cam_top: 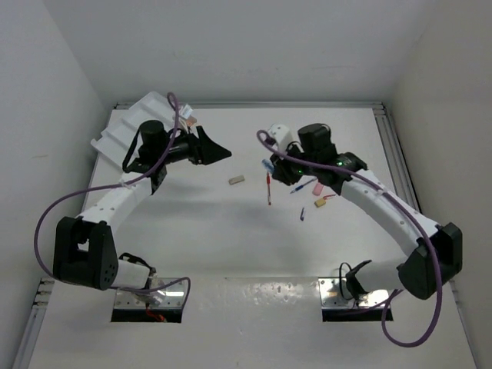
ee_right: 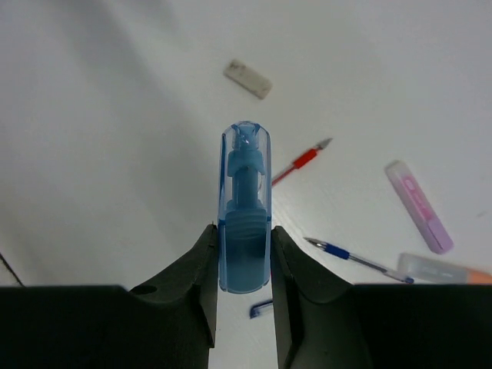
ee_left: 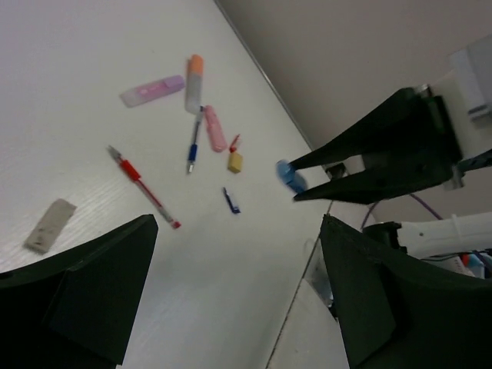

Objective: Sort the stationery into containers
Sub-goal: Pick up the pen from the center of the board, then place the pen in the storage box.

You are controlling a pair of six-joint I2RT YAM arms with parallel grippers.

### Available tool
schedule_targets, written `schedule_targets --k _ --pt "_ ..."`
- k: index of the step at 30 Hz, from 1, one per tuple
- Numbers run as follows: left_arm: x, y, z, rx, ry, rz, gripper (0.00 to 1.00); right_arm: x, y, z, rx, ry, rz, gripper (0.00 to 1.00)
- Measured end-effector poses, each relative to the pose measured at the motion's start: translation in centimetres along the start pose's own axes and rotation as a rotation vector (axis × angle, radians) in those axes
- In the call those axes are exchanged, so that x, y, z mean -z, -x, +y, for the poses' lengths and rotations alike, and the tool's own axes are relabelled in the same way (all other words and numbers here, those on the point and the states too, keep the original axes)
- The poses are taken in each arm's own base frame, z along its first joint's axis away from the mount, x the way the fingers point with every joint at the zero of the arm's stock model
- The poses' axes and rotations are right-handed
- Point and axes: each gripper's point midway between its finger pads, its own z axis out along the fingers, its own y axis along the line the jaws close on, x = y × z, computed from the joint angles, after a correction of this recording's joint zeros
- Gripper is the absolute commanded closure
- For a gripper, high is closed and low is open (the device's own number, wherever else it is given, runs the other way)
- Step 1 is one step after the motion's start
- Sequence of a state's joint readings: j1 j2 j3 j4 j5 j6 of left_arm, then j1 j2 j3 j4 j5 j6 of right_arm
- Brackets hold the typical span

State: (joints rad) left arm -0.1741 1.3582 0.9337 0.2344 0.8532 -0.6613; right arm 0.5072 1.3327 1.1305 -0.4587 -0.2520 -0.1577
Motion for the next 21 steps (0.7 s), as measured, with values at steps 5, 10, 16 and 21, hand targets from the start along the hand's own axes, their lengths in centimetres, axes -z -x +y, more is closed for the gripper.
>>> schedule_targets --k 5,10,16,21 --pt "-1.7 -1.5 -2.4 0.057 -0.068 0.043 0.13 -3.0 0.0 3.5 0.073 0.050 0.076 1.00" --pt "-2.7 -2.7 -2.7 0.107 -0.079 0.078 0.21 -4.0 1.0 4.7 0.114 0.046 0.084 1.00" --pt "-3.5 -4.0 -2.0 0.143 -0.048 0.111 0.28 -4.2 2.3 4.9 0.137 0.023 0.062 1.00" --pt "-4.2 -4.2 -1.4 0.152 -0.029 0.130 0.42 -4.5 3.6 4.8 0.145 0.010 0.036 1.00"
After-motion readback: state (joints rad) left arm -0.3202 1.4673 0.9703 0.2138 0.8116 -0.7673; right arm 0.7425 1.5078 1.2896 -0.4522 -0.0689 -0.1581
